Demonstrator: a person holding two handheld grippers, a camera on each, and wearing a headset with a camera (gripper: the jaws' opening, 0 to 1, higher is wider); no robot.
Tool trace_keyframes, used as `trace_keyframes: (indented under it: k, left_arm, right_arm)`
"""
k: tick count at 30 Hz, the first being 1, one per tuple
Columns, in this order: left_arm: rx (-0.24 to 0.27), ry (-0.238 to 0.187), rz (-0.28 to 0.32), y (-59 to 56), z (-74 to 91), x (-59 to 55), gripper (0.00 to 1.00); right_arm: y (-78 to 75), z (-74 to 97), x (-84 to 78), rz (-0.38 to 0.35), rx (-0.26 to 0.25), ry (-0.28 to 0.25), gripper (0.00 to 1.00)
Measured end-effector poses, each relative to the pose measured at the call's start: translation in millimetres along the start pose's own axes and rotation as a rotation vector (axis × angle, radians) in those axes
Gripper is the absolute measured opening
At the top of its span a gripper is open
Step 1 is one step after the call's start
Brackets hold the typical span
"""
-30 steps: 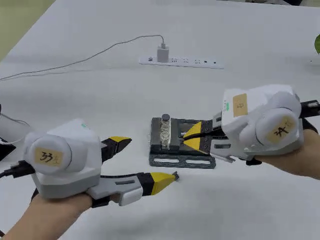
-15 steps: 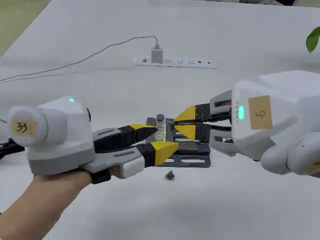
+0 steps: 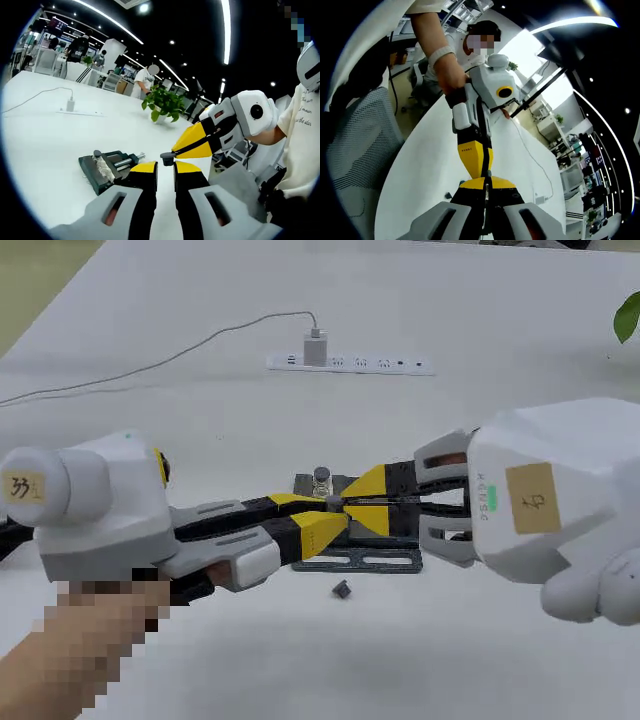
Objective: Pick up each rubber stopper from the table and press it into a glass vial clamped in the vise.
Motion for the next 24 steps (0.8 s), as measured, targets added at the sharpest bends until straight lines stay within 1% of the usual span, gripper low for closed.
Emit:
trace_keyframes:
  k: [3,4,5,12,15,16,24]
  left_arm:
    - [-0.015,0.005,0.004,-2.4,-1.3,-1.7,0.06]
    - [-0.022,0.002,0.016,-3.8,-1.9,-2.1,0.04]
    - [-0.02,0.003,0.019,-3.7,-2.1,-2.6,0.04]
    - [-0.035,0.012,0.037,-5.1,-1.3,-6.5,0.03]
    - [-0.043,0.002,0.054,-6.1,0.3,-6.6,0.03]
    - [-0.043,0.004,0.056,-6.1,0.5,-7.0,0.03]
    - [-0.05,0.024,0.076,-7.1,0.7,-11.5,0.02]
  right_arm:
    - [1.5,0.5,-0.3,0.008,0.007,-0.002,0.0]
    - [1.6,0.8,-0.3,0.01,0.008,-0.004,0.0]
    - [2.1,1.1,-0.4,0.011,0.01,-0.004,0.0]
    - [6.3,2.7,-1.0,0.012,0.028,-0.015,0.0]
    - [6.7,3.5,-0.1,0.012,0.03,-0.022,0.0]
    - [7.2,3.7,0.0,0.006,0.035,-0.023,0.0]
    - [11.2,3.5,0.0,0.025,0.052,-0.021,0.0]
Point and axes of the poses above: the centre of the closed fingertips' face, and the gripper's own axes: z roughly backward along the fingers, y roughly to its left, x roughly out of its top, the point moved 3 cm from there along z, roughly backward along the fingers, and after that the axes turned 5 degrees about -x, right-handed, at the moved point
